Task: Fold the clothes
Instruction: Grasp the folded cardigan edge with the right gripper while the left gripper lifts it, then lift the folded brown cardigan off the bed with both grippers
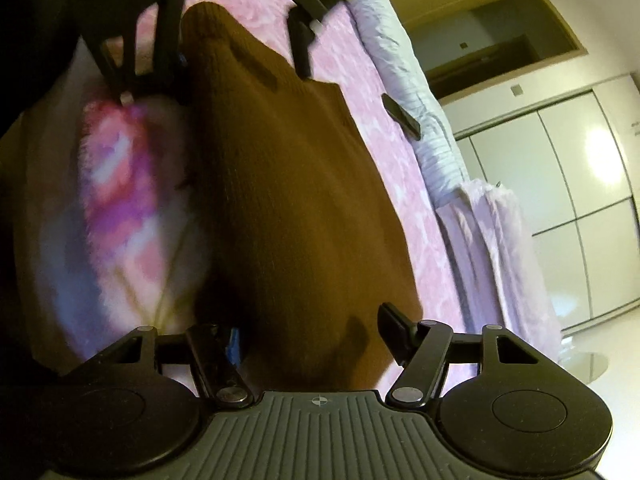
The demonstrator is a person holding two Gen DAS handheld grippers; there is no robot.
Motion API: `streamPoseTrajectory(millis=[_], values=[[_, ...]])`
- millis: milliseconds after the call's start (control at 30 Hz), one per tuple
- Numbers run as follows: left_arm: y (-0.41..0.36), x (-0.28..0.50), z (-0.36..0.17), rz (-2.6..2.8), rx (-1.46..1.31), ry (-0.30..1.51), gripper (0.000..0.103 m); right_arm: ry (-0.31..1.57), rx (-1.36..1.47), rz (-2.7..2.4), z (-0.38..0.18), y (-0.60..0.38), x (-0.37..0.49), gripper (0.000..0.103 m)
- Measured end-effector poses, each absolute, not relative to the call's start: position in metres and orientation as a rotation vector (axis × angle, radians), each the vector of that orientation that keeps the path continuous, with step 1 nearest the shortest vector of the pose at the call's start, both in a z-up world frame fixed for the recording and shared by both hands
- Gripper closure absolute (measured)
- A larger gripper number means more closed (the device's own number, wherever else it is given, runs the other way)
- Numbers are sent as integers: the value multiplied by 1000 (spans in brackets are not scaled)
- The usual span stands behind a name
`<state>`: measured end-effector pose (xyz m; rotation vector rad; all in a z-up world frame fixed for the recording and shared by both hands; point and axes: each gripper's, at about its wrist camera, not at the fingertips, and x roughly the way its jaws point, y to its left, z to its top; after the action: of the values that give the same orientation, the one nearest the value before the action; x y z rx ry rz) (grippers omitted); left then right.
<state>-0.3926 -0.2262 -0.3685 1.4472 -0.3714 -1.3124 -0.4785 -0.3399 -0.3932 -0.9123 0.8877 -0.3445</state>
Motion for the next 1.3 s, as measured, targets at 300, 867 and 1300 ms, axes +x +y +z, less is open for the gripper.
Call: streamPoseTrajectory(millis=[300,867,1300], values=[[-220,-374,-371,-1360,1438,-304,76,908,-866,-360,-397,-345,-488,68],[-241,-341,-277,-1627,1447,-3,84,1115,-651,-203,-290,-349,-476,76],[-240,-333,-114,-1709,1480,68,84,1217,-517,-204,-108,-326,-473,76]])
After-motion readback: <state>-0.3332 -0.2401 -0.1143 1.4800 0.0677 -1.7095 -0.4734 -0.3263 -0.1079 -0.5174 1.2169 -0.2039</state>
